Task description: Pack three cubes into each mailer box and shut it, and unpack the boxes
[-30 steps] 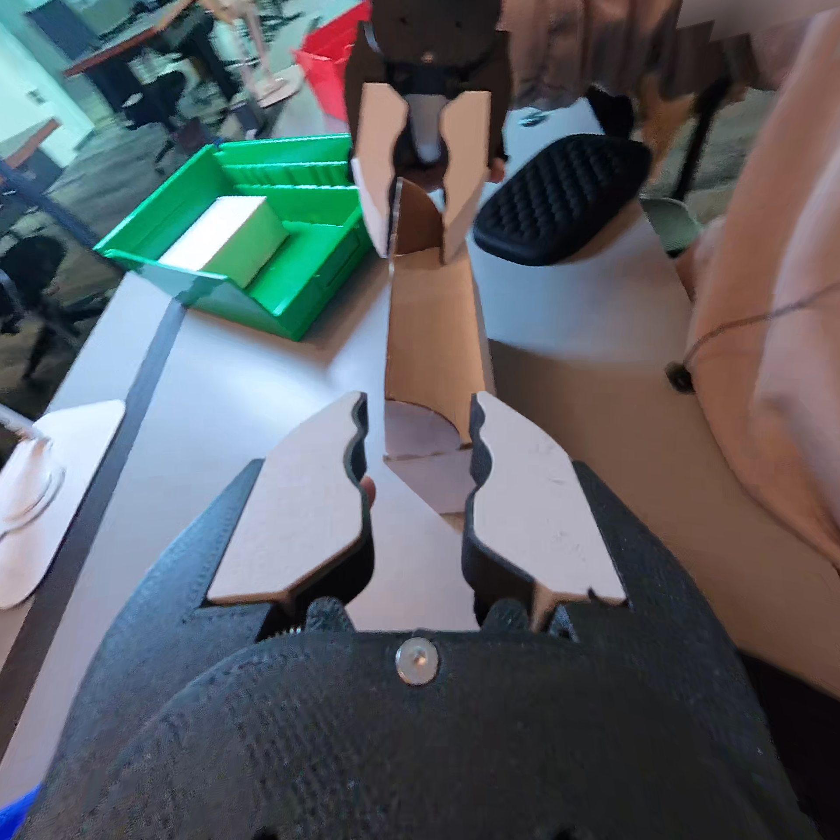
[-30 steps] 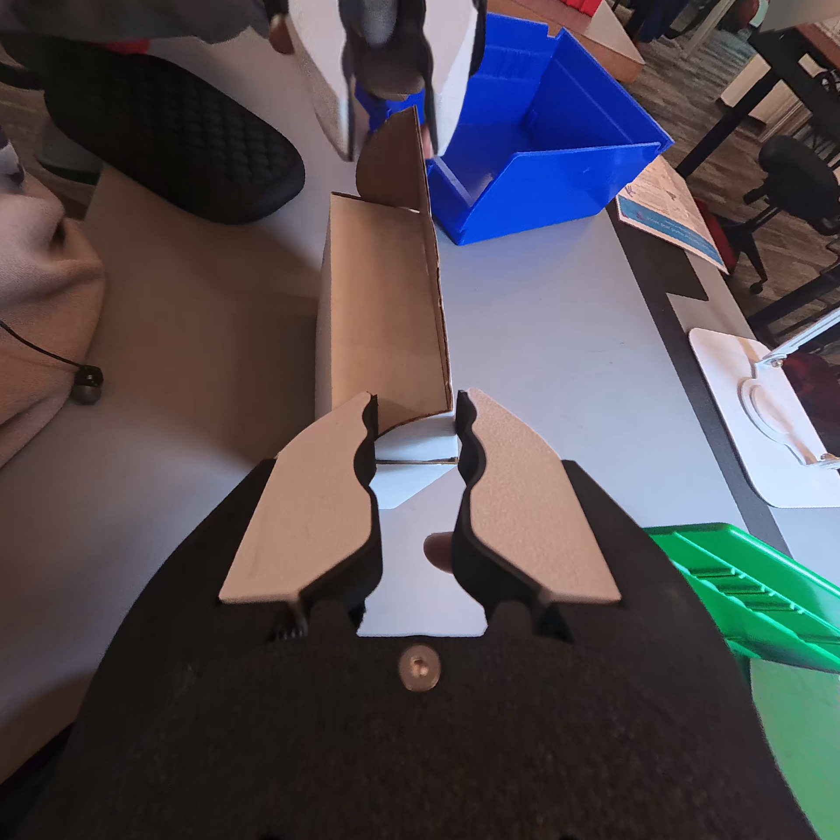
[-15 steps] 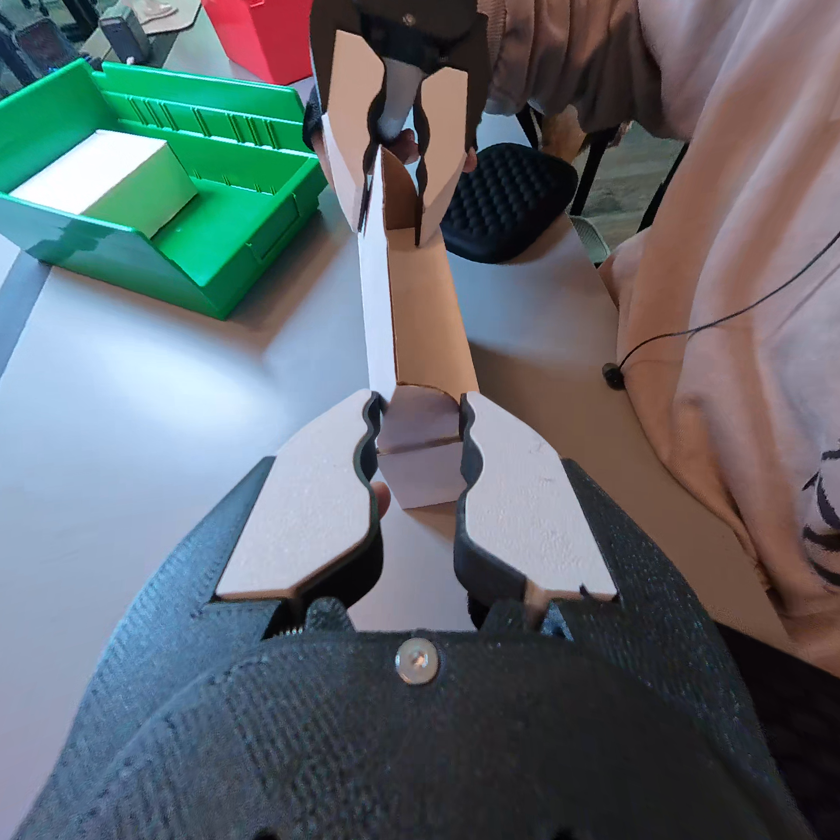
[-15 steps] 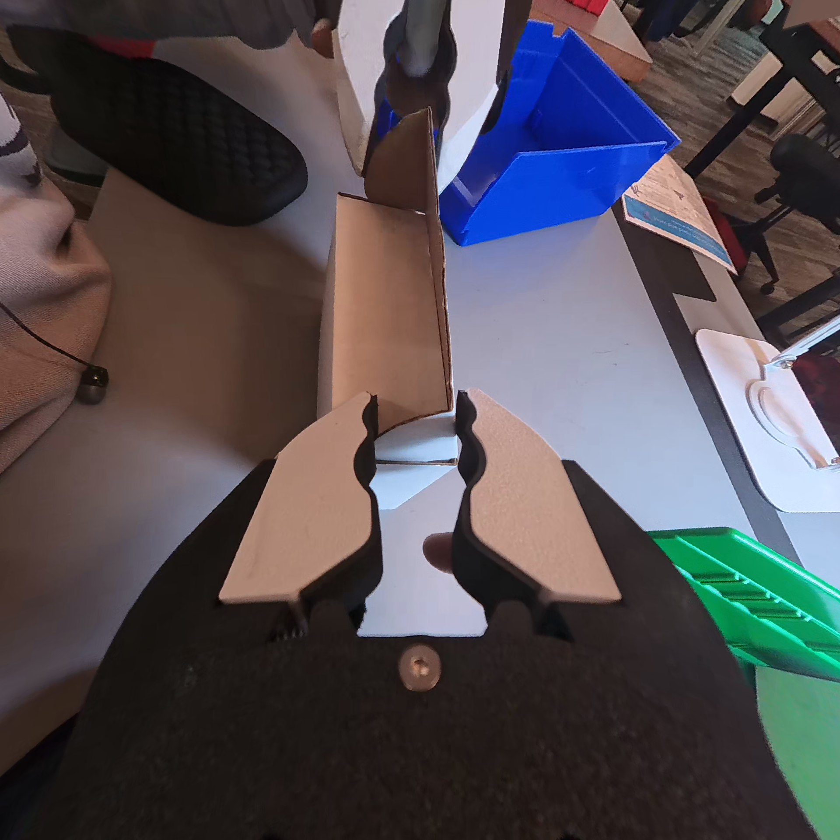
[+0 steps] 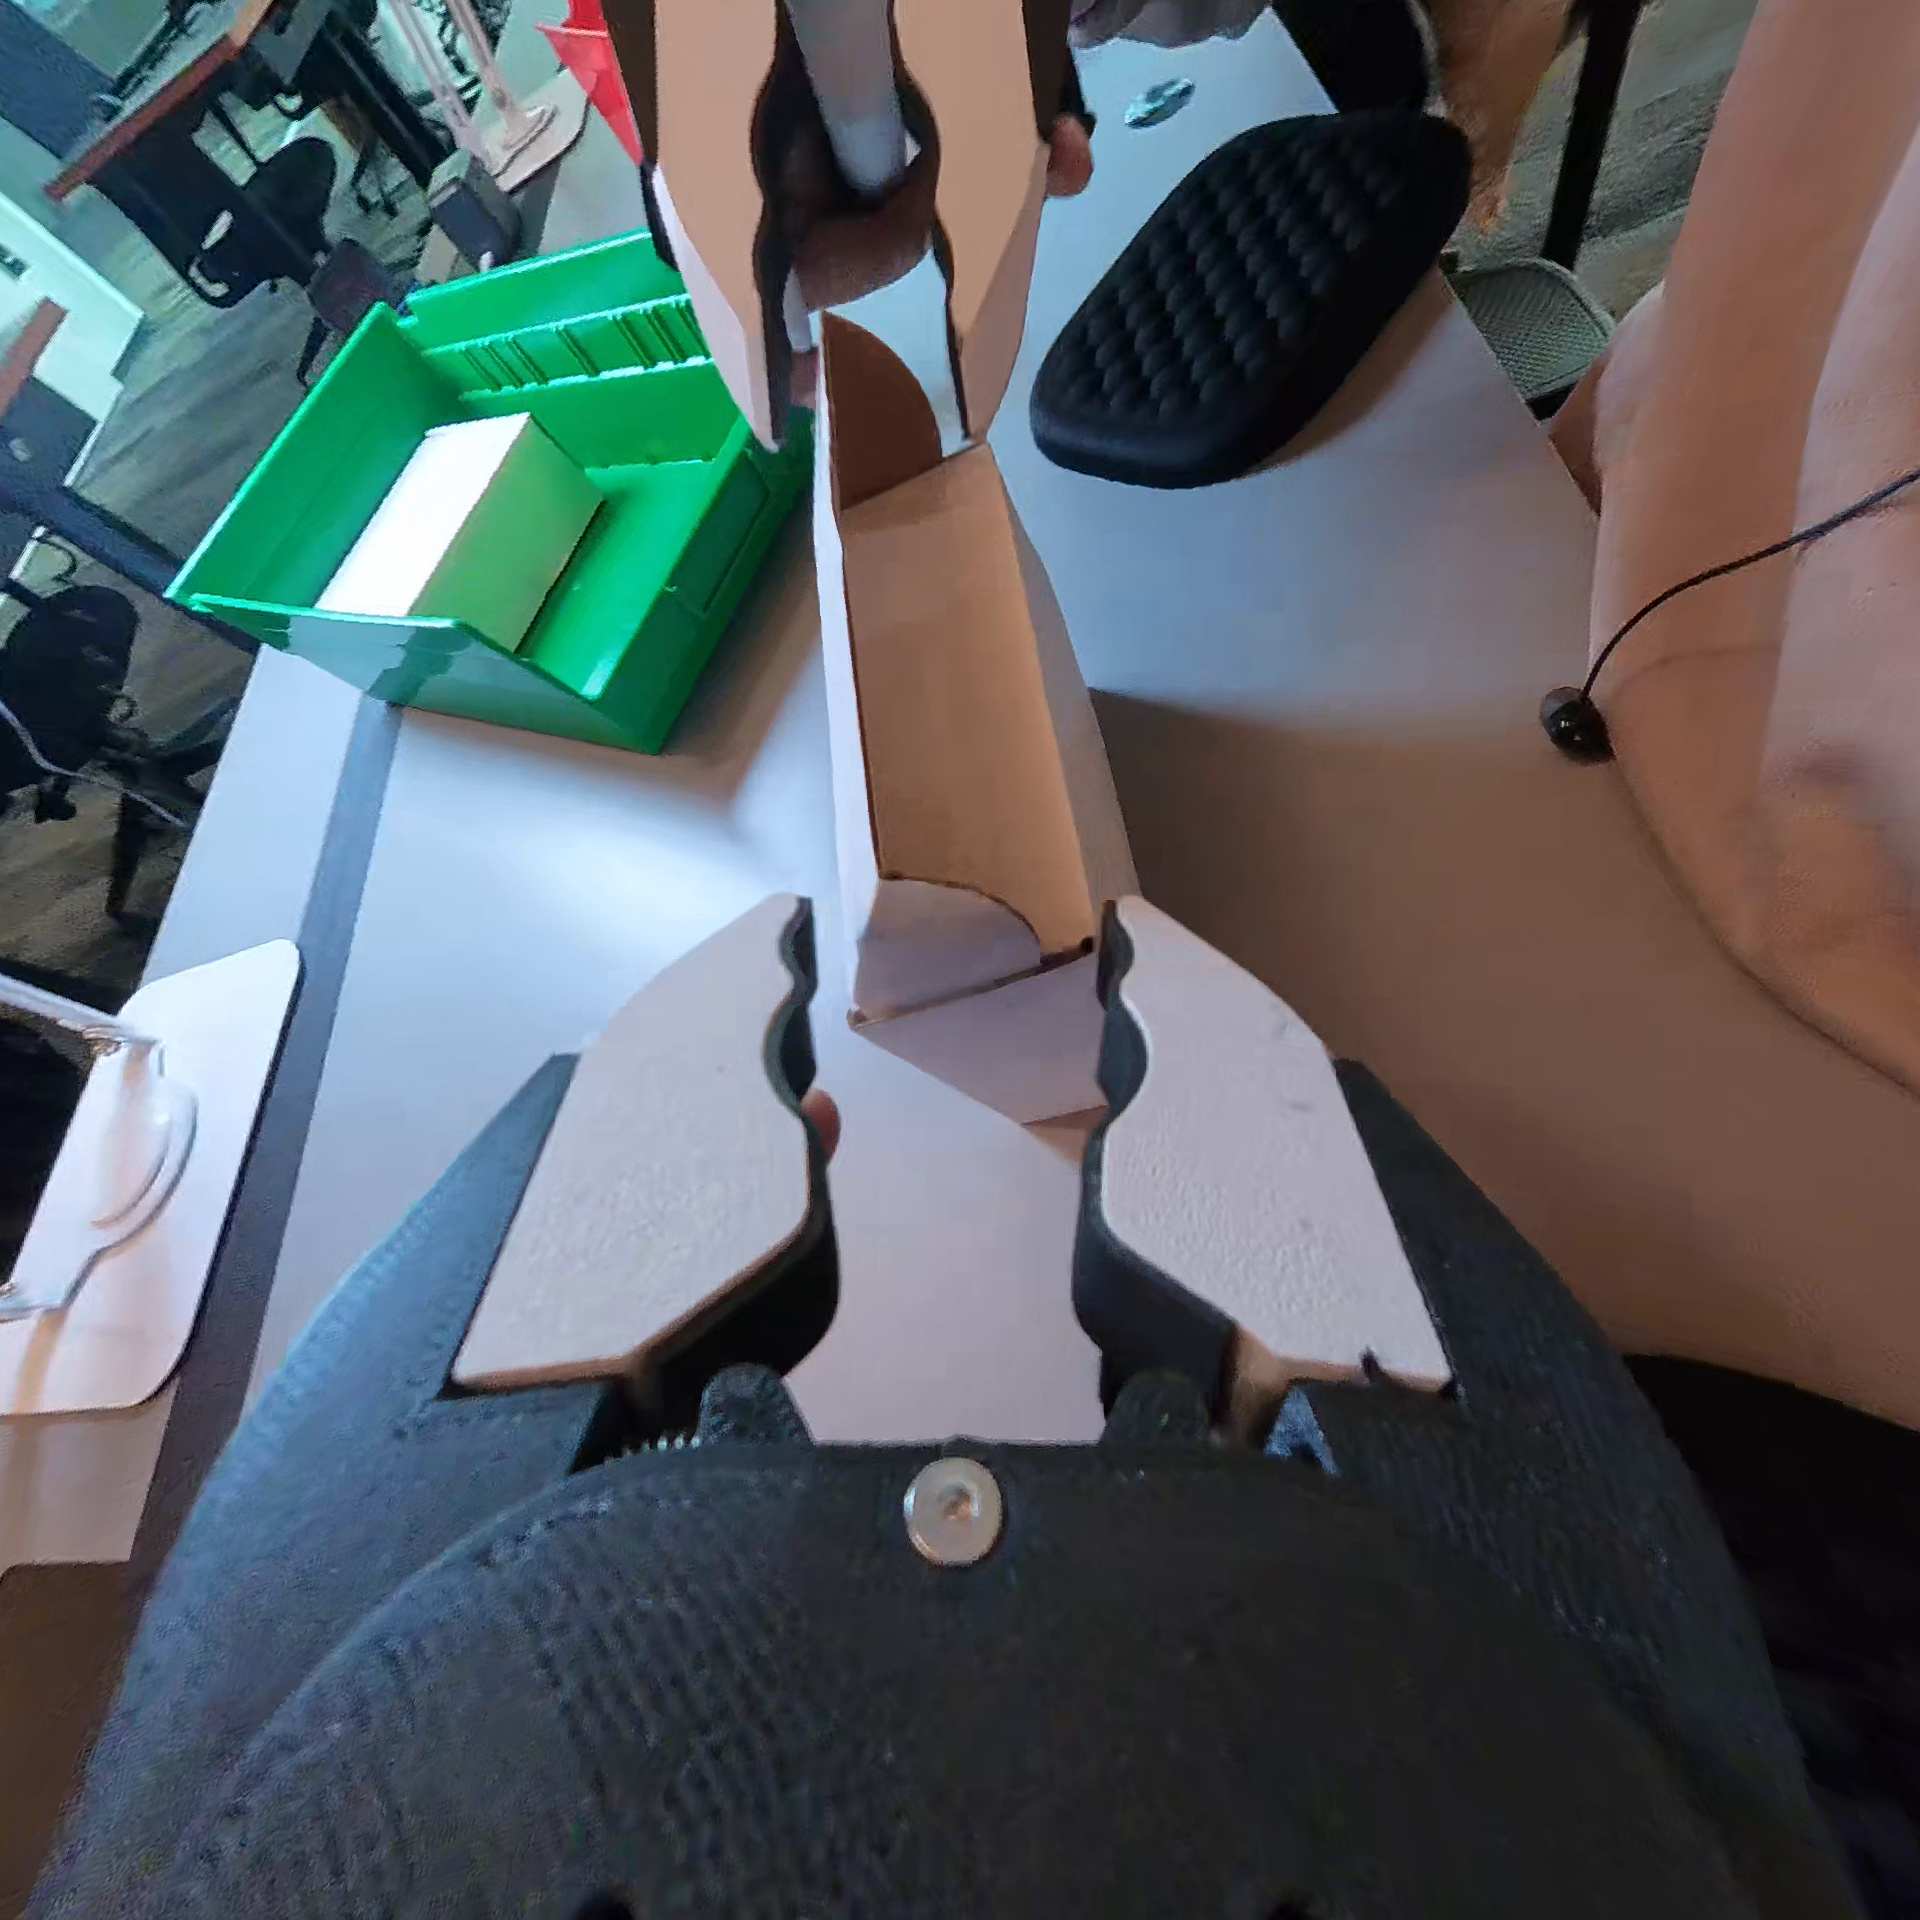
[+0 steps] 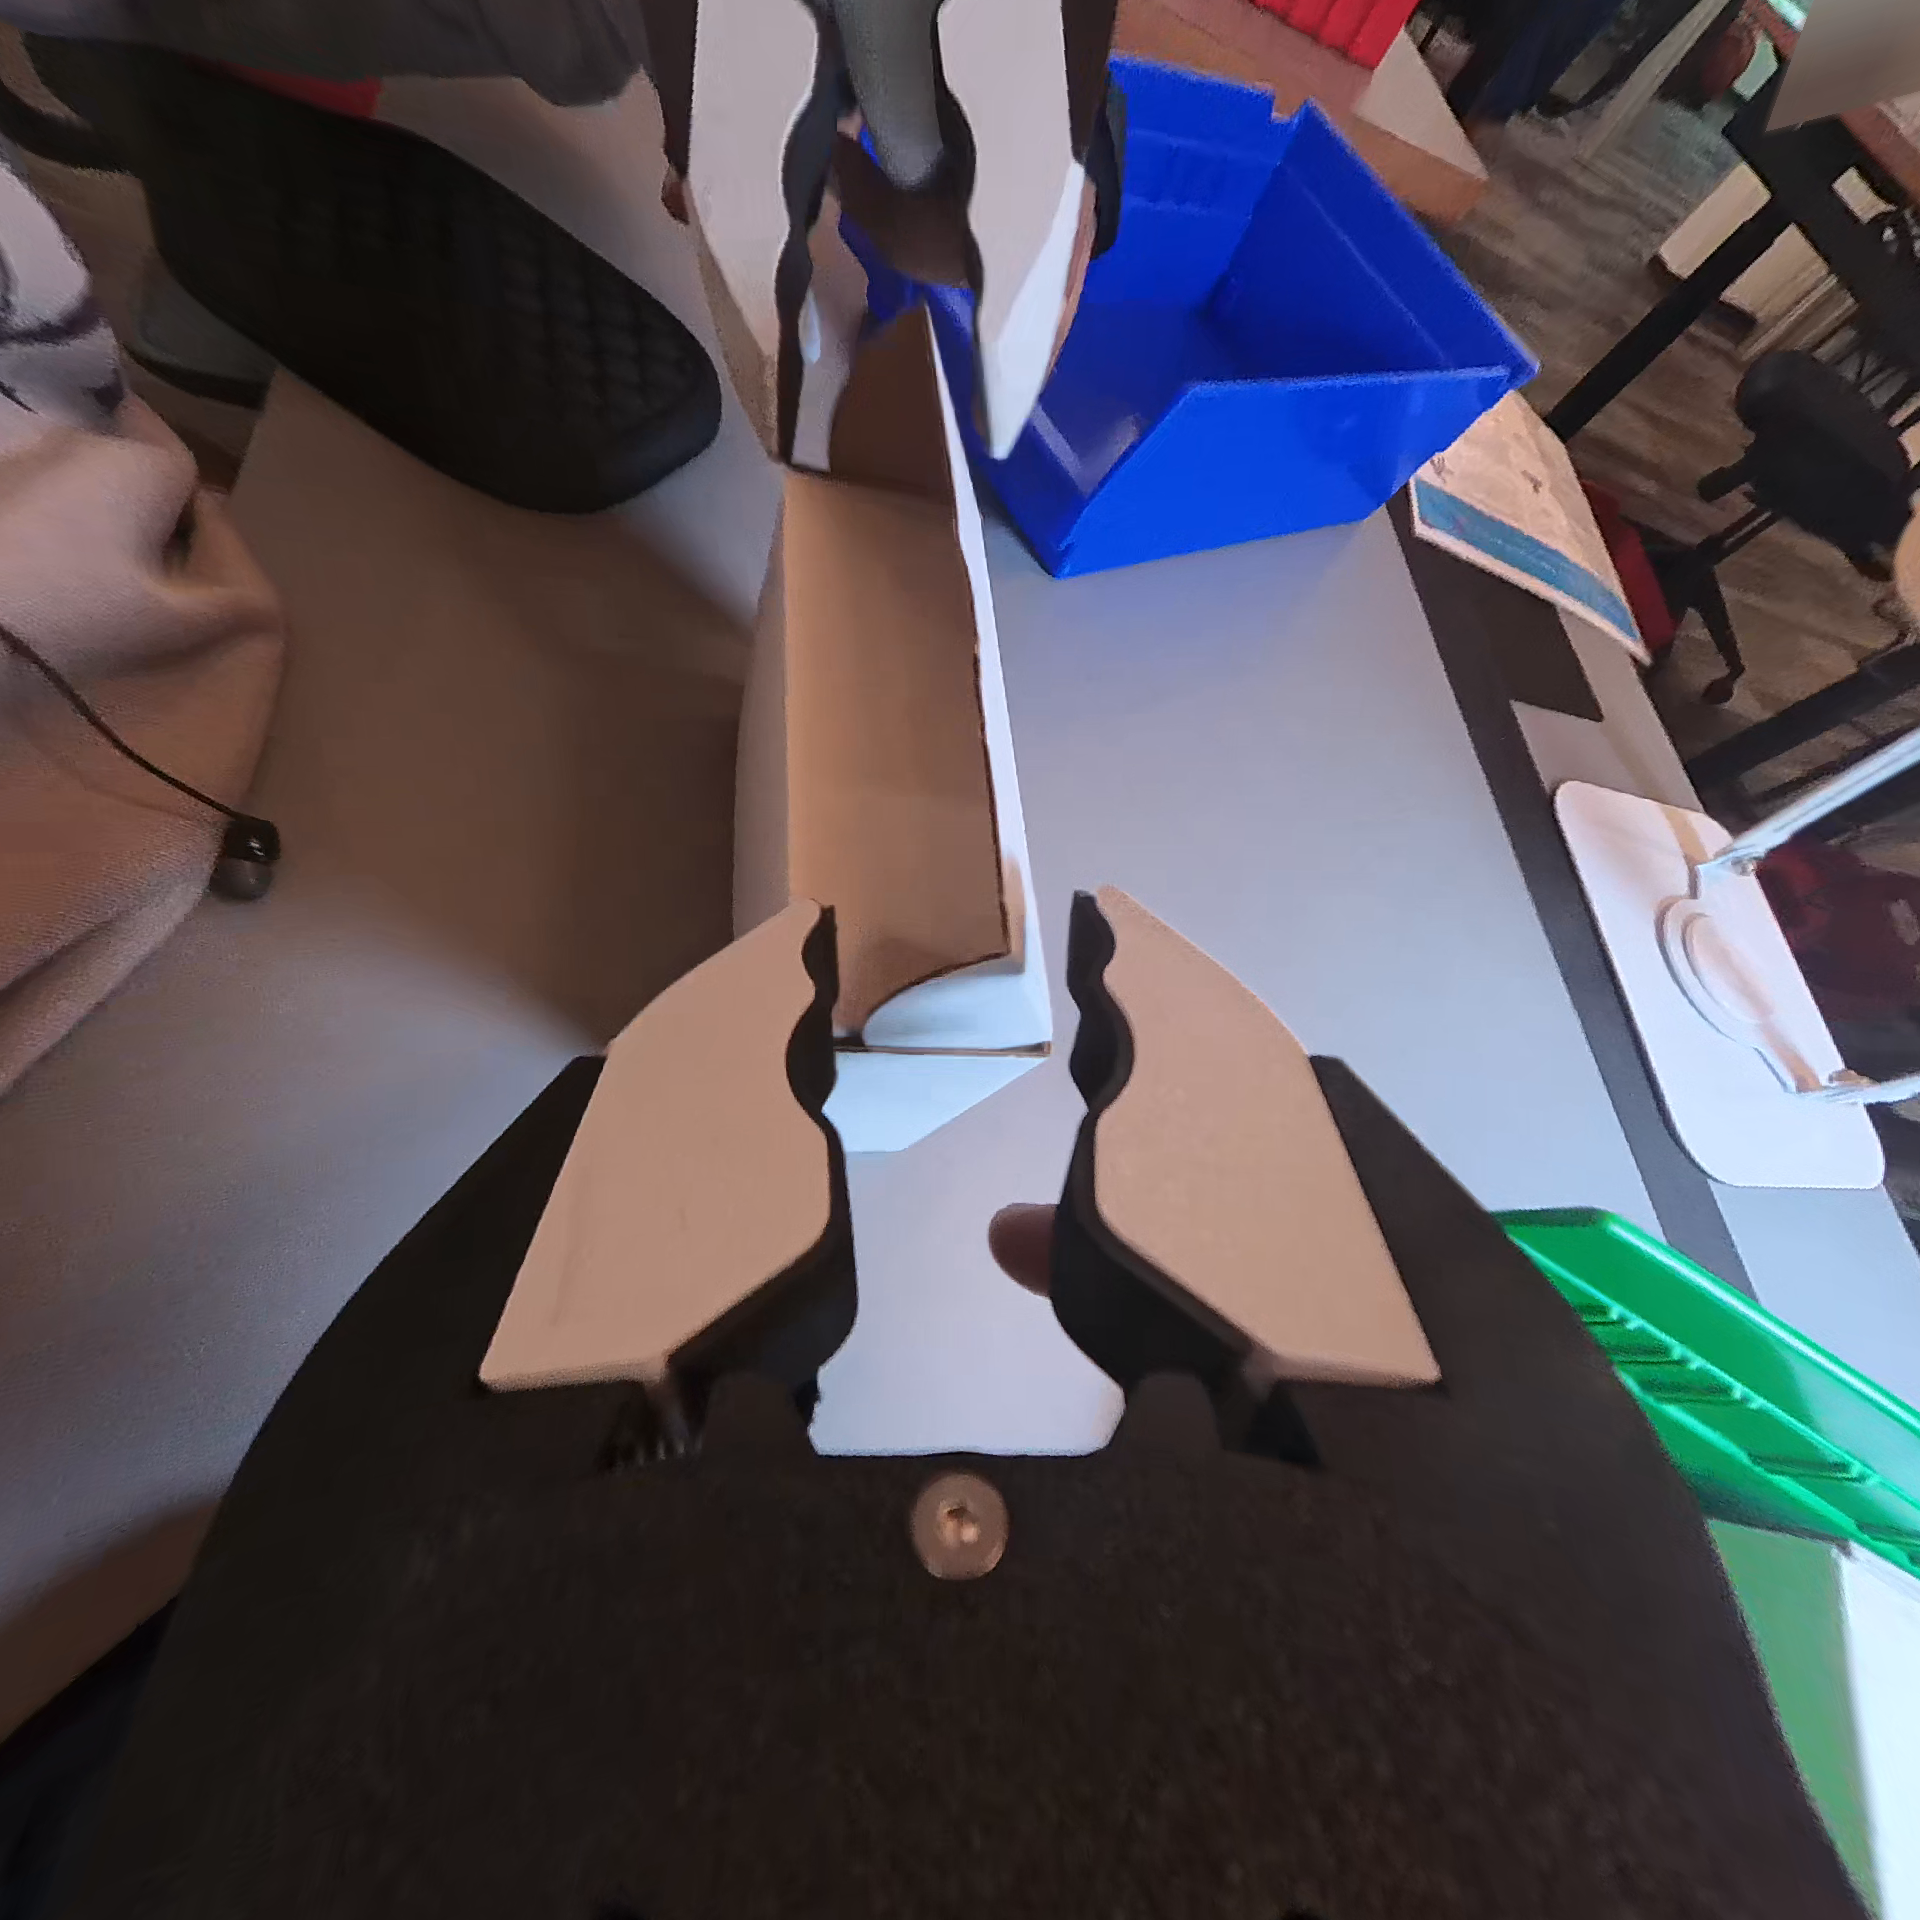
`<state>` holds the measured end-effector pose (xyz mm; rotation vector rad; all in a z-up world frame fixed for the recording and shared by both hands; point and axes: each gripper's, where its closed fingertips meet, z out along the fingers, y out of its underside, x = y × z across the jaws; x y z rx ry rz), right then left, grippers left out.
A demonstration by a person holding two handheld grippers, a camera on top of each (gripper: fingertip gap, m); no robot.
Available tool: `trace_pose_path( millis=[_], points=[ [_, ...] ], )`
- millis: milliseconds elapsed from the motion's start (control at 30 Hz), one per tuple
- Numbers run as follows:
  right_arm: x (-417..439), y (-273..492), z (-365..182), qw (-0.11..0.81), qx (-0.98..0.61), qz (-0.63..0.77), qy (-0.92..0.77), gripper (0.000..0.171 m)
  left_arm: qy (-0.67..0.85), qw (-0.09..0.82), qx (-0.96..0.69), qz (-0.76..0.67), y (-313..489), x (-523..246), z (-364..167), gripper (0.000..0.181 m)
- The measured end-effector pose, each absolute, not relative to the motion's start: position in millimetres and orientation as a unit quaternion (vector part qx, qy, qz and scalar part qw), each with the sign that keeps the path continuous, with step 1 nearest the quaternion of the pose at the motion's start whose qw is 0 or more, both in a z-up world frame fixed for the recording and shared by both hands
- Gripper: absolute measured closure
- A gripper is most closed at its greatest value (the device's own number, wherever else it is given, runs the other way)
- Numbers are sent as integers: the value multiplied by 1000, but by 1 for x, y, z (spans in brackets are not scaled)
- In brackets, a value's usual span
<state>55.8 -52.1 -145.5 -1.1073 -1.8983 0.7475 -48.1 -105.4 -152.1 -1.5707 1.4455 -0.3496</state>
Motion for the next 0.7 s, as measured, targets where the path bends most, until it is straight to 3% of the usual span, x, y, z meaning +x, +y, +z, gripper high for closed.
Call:
trace_pose_path(
  millis=[133, 333, 500, 700],
  points=[
    [64, -63, -131, 421, -410, 283, -758, 126, 582, 488, -639, -121, -115, -45, -140, 127],
    [68, -75, -155, 444, -373, 188, -793, 124, 604, 483, -633, -26, -123, -35, -161, 127],
    [69, -81, -179, 446, -381, 188, -788, 125, 589, 526, -613, 29, -120, -34, -180, 138],
    [68, -82, -175, 424, -411, 224, -775, 126, 546, 547, -633, -49, -121, -30, -173, 139]
  ],
)
